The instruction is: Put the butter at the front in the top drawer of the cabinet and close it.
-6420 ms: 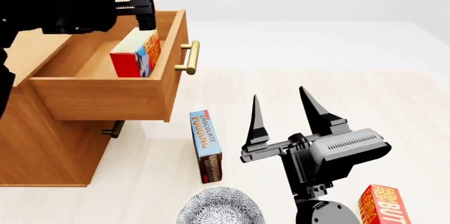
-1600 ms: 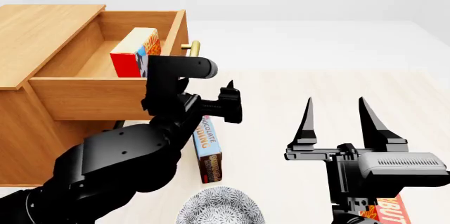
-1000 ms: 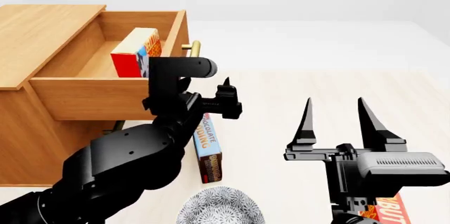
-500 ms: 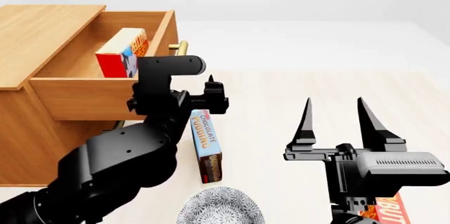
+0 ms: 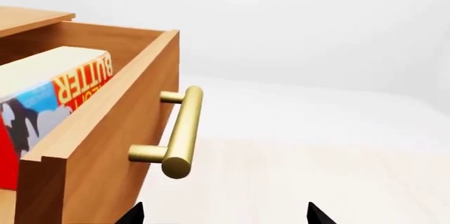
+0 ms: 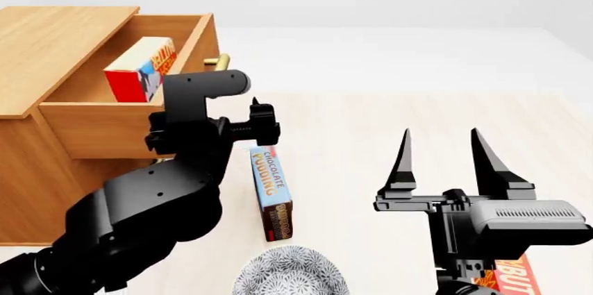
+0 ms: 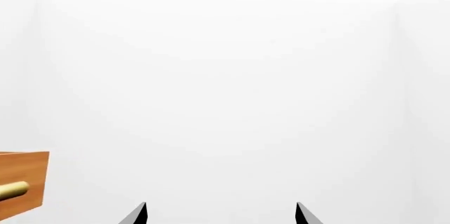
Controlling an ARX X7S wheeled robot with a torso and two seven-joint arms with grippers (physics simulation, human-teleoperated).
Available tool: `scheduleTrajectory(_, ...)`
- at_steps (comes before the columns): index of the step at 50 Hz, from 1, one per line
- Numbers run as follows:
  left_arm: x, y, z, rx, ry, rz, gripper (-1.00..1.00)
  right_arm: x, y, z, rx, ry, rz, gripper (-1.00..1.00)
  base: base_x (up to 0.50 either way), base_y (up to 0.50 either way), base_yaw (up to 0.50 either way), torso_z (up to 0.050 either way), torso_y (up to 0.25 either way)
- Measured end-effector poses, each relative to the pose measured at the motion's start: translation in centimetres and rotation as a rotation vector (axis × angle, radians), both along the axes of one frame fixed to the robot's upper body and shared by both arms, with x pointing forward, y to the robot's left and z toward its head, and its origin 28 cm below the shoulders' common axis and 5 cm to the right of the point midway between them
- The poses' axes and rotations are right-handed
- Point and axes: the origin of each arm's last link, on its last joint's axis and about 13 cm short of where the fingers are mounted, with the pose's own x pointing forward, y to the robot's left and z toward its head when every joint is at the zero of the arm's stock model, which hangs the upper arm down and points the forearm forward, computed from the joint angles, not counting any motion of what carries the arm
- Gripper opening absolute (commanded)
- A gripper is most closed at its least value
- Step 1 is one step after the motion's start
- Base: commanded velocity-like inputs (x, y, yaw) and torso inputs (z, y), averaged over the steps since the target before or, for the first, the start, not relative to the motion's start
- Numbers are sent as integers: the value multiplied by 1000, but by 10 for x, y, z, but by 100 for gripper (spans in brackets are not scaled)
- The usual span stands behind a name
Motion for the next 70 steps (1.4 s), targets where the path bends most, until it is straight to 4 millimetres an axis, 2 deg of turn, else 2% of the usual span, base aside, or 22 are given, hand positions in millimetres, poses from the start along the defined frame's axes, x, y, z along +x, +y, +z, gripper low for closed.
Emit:
scheduleTrajectory(46, 13, 18, -4, 28, 19, 162, 100, -1, -1, -1, -4, 1, 0, 100, 0, 0, 0, 0, 0)
scheduleTrajectory(70, 19, 22, -6, 98, 39, 264, 100, 0, 0, 0, -2, 1, 1, 100, 0, 0, 0, 0, 0)
